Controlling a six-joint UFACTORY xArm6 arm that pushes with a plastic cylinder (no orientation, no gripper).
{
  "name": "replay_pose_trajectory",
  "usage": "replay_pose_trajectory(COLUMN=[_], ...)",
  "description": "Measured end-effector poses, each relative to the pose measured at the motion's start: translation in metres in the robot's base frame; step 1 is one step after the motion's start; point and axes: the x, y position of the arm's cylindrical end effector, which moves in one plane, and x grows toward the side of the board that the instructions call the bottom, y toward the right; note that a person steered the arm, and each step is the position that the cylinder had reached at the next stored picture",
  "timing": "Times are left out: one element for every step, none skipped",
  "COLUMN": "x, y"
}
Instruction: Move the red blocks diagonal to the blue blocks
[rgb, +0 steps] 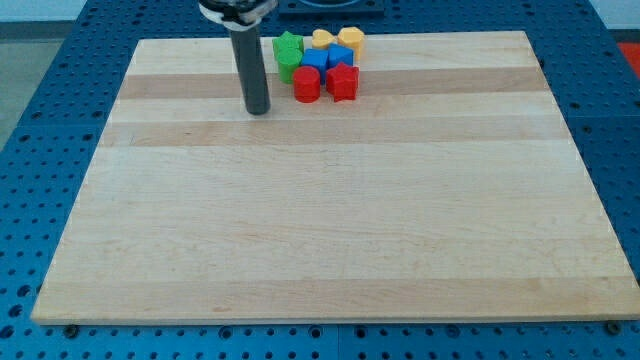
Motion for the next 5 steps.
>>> replay_pose_trajectory(x=[-0.023, -0.042, -0.047, -0.042, -0.021], y=[-0.011, -0.009, 0.031, 0.09, 0.138])
